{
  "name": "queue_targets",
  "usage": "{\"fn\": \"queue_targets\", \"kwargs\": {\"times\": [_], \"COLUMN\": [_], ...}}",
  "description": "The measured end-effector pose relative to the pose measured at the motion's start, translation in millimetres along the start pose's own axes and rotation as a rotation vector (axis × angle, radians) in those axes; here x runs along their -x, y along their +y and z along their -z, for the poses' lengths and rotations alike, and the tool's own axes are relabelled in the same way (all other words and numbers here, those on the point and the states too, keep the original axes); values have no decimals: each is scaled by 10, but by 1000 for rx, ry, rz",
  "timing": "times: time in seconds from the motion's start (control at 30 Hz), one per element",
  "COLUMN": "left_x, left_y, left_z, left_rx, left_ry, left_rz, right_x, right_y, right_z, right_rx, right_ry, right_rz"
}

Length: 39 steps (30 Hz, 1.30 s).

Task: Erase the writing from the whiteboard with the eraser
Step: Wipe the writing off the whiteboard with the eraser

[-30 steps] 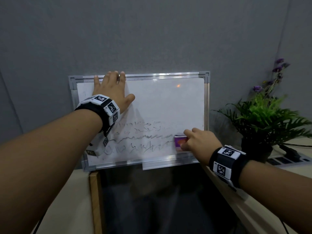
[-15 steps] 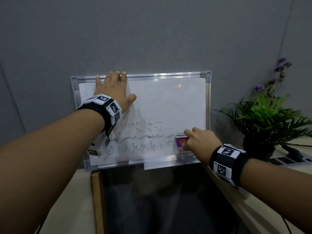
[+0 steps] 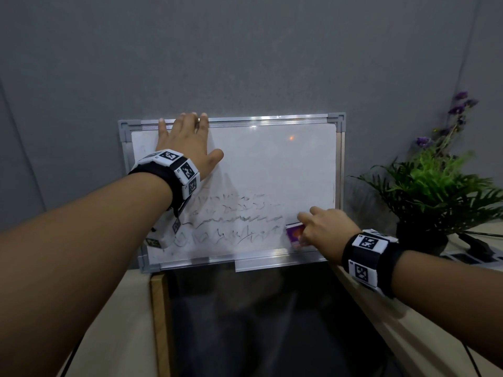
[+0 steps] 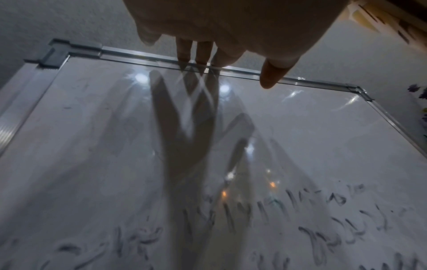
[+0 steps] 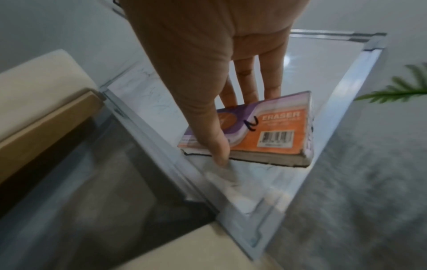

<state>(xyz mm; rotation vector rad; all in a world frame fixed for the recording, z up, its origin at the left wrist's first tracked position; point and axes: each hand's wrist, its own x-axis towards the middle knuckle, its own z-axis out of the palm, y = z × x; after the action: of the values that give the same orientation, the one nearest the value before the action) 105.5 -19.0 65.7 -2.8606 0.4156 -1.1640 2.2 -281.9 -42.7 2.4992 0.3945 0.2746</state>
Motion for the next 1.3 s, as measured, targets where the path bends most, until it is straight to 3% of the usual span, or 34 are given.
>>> {"fn": "queue_targets", "kwargs": {"times": [0.2, 0.43, 0.67, 0.9, 1.0, 1.17, 1.3], "left_x": [2, -3, -5, 0, 0, -4, 2], "left_y": [12, 6, 19, 14, 12, 8, 13], "left_z": [6, -3, -6, 7, 11, 11, 13], "left_rx": [-1, -1, 1, -5, 1, 5, -2], "left_ry": [-3, 3, 0, 2, -3, -6, 2], "left_rz": [2, 1, 2, 5, 5, 3, -2], "right_x": [-30, -69, -65, -173, -94, -102, -314], "right_y": [62, -122, 126, -179, -163, -103, -281], "right_z": [106, -7, 176, 59, -4, 177, 162], "right_rx": [-58, -79, -113, -211, -252, -339, -406], "right_ry": [104, 80, 159, 156, 181, 399, 347], "right_rz": [-113, -58, -231, -188, -274, -409, -454]}}
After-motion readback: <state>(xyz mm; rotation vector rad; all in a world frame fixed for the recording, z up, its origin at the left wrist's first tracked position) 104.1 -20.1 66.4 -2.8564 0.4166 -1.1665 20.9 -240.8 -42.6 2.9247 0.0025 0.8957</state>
